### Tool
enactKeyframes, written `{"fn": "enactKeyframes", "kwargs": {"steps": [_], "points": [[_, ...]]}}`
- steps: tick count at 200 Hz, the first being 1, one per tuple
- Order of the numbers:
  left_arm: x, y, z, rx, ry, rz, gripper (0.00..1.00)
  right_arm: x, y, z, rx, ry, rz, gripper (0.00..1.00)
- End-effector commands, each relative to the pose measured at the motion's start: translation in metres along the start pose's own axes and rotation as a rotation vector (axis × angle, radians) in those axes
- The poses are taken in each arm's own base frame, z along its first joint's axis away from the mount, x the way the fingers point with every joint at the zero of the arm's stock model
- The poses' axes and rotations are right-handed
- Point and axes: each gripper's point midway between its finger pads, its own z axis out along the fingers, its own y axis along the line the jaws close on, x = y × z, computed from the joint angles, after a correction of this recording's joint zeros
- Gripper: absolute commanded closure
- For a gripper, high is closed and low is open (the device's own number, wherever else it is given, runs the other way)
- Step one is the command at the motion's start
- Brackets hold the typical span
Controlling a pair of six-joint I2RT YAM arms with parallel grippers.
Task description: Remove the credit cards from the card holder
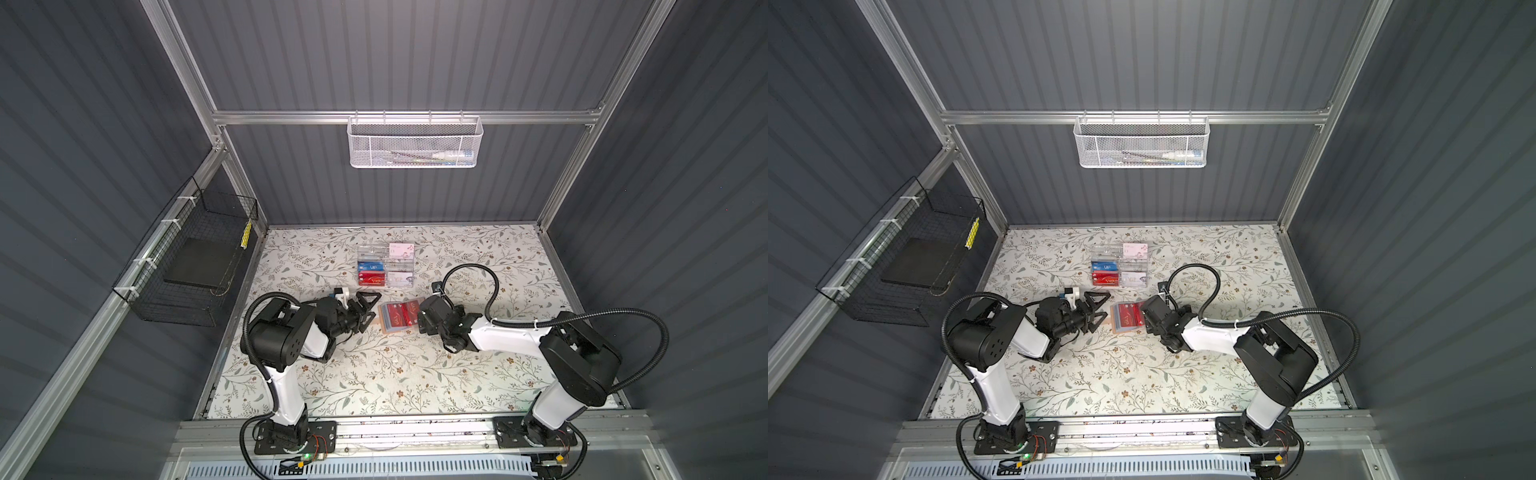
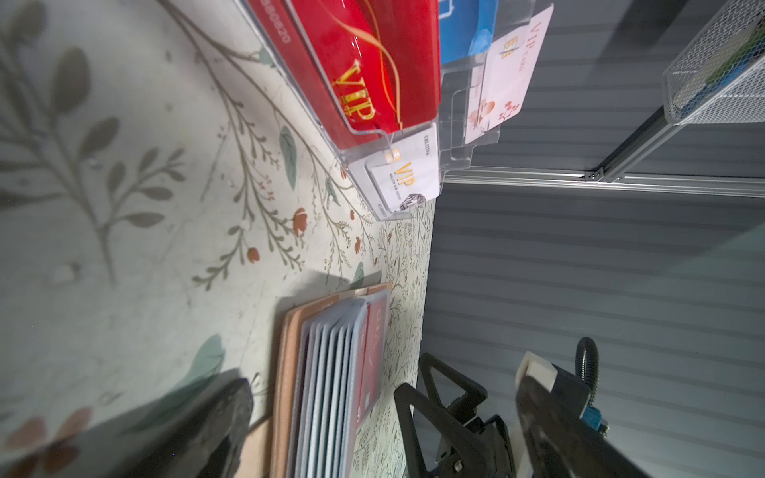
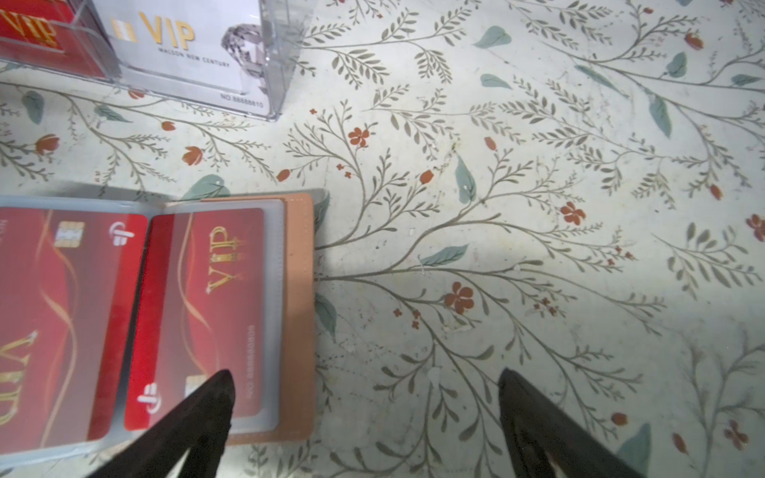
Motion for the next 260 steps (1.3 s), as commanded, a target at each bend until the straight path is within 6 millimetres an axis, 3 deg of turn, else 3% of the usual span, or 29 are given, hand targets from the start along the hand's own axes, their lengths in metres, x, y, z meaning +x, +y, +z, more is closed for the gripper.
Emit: {"fn": "enactKeyframes", "kwargs": {"steps": [1,41,94,122,178,229,260], "points": [[0.015,0.049,-0.012,-0.178,0.031,-0.064,0.00,-0.002,-0.005,-0.001,-0.009,-0.002,0.013,0.01],[0.012,0.016,-0.020,-0.187,0.029,0.024,0.00,-0.017,0.011,-0.016,-0.150,-0.008,0.056,0.01],[0.012,-0.060,-0.043,-0.181,0.005,0.209,0.00,-0.037,0.038,-0.042,-0.424,-0.005,0.178,0.01],[0.018,-0.085,-0.042,-0.119,0.012,0.208,0.00,-0.048,0.050,-0.054,-0.572,-0.014,0.246,0.01],[0.033,-0.103,-0.002,-0.053,0.077,0.175,0.00,-0.048,0.070,-0.043,-0.665,0.041,0.273,0.01],[0.033,-0.094,0.026,-0.072,0.089,0.136,0.00,-0.027,0.082,-0.022,-0.730,0.090,0.339,0.01],[0.041,-0.095,0.042,-0.078,0.114,0.137,0.00,-0.017,0.078,-0.008,-0.718,0.112,0.362,0.01]]}}
